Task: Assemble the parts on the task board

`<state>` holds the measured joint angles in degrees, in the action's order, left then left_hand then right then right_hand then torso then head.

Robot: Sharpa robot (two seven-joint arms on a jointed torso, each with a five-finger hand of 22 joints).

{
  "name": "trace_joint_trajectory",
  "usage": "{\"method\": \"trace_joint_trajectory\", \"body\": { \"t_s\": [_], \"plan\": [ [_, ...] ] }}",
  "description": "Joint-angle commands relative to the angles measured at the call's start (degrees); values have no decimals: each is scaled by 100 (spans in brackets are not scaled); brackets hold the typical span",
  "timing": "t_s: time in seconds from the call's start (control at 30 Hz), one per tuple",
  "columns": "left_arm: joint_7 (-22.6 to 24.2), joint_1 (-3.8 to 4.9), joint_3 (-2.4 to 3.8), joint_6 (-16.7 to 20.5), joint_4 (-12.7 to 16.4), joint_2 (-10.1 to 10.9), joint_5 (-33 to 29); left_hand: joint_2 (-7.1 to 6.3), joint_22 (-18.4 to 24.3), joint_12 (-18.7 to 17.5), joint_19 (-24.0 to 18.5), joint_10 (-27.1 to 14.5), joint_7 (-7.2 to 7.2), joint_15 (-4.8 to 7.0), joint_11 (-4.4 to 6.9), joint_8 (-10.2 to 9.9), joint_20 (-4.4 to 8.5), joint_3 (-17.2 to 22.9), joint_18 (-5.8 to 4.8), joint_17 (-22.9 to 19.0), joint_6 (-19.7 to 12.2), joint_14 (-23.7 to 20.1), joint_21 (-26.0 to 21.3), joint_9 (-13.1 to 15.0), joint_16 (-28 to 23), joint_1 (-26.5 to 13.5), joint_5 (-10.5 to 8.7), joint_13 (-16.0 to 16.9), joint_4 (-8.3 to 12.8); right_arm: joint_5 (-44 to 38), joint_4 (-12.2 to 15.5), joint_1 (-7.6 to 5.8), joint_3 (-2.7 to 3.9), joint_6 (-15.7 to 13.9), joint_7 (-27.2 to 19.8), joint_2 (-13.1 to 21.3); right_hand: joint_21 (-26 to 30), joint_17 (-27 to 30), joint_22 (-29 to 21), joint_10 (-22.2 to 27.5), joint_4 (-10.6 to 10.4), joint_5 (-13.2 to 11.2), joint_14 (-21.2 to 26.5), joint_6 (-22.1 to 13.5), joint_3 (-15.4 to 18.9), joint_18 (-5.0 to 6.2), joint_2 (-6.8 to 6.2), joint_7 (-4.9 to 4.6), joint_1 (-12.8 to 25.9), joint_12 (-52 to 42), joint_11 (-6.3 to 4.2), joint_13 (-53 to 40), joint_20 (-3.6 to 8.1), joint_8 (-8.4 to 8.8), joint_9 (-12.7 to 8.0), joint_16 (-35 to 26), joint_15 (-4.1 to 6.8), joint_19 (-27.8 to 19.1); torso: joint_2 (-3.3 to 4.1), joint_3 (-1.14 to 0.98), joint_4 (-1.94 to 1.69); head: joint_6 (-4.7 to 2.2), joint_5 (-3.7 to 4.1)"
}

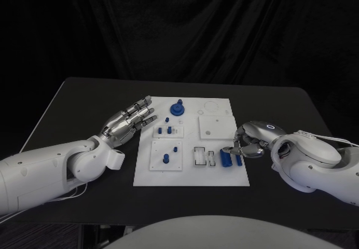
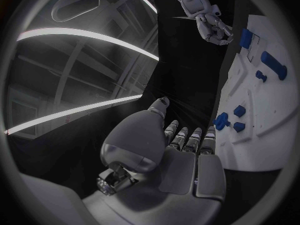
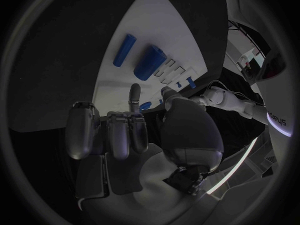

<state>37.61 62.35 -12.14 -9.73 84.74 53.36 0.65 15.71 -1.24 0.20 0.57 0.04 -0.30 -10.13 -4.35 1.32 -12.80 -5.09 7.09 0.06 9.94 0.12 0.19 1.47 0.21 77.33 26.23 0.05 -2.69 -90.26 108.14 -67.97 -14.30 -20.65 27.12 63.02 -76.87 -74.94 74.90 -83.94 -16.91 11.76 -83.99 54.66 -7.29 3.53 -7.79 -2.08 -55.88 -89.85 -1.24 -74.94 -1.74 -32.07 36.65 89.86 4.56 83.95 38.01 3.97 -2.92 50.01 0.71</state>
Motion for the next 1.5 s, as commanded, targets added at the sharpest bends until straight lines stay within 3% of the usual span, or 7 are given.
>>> {"method": "trace_joint_trajectory", "body": {
  "t_s": [0.03, 0.17, 0.33, 1.13, 1.27, 1.37, 1.5],
  "plan": [
    [76, -9, 5, -69, 1, -17, -9, 3, -5, -20, -3, -4, 34, -42, -42, 20, -51, 29, -33, -6, -4, -12, 29, 2, -21, -66, 39, -5, 6, -236, -2, 26, 2, 218, 391, -34, 46, -1506, 1080, -606, -8, 40, -601, -62, -29, -27, 1, 3, 118, -15, -47, -1506, 29, -25, 27, 14, 38, -4, 7, -5, -8, -1, -7],
    [72, -10, 5, -73, -9, -27, -9, 13, -5, -20, -3, -4, 36, -43, -49, 19, -55, 39, -30, -6, -5, -12, 30, 2, -21, -68, 39, -5, 5, -246, -19, 53, 2, 284, 415, -74, 123, -1506, 1055, -606, -7, 48, -601, -75, -33, -10, 25, 1, 185, -15, -45, -1506, 28, -17, 48, 14, 38, -41, 12, -6, 13, -1, -38],
    [60, -11, 5, -74, -16, -29, -10, 13, -5, -20, -3, -4, 36, -43, -49, 19, -55, 39, -30, -6, -5, -12, 30, 2, -21, -68, 39, -5, 5, -187, -65, 86, 2, 361, 407, -143, 142, -1506, 1049, -606, -8, 37, -601, -84, -34, -6, 41, -2, 244, -15, -44, -1506, 27, -4, 62, 14, 37, -53, 6, 12, -8, -1, -14],
    [1, -29, 5, -125, -34, -45, -10, 22, -6, -18, -2, 1, 35, -45, -87, 18, -65, 60, -21, -6, -10, -12, 30, 1, -21, -75, 39, -3, 8, -81, -437, 430, 3, 352, 262, -533, 217, -1506, 1029, -606, 21, -99, -601, -57, -143, 10, 168, 1, 180, -15, -47, -1506, 26, 78, 110, 14, 39, -88, 7, 5, -12, -1, -47],
    [-17, -36, 5, -141, -42, -50, -10, 22, -6, -18, -2, 1, 35, -45, -87, 18, -65, 60, -21, -6, -10, -12, 30, 1, -21, -75, 39, -3, 8, -80, -492, 462, 4, 423, 288, -602, 219, -1506, 1030, -606, 75, 603, -601, -58, -272, 9, 197, 4, -244, -15, -53, -1506, 34, 153, 140, 14, 46, -85, 2, 6, -23, -1, -32],
    [-31, -44, 5, -151, -43, -52, -10, 23, -7, -10, -1, 20, 50, -47, -123, 17, -76, 76, -12, -6, -9, -12, 31, 1, -21, -83, 40, 4, 13, -80, -519, 480, 4, 516, 328, -637, 224, -1506, 1029, -606, 72, 842, -601, -58, -301, 10, 210, 2, -326, -15, -50, -1506, 34, 181, 151, 14, 45, -85, 5, 3, -19, -1, -34],
    [-46, -55, 5, -160, -44, -50, -10, 23, -8, -8, -1, 25, 55, -48, -129, 18, -78, 79, -11, -6, -7, -12, 32, 1, -21, -84, 41, 6, 14, -80, -540, 497, 4, 631, 401, -668, 249, -1506, 1023, -606, 192, 1865, -601, -63, -496, 15, 207, 32, -613, -15, -77, -1506, 51, 197, 222, 14, 68, -93, 5, 5, -18, -1, -40]
  ]
}}
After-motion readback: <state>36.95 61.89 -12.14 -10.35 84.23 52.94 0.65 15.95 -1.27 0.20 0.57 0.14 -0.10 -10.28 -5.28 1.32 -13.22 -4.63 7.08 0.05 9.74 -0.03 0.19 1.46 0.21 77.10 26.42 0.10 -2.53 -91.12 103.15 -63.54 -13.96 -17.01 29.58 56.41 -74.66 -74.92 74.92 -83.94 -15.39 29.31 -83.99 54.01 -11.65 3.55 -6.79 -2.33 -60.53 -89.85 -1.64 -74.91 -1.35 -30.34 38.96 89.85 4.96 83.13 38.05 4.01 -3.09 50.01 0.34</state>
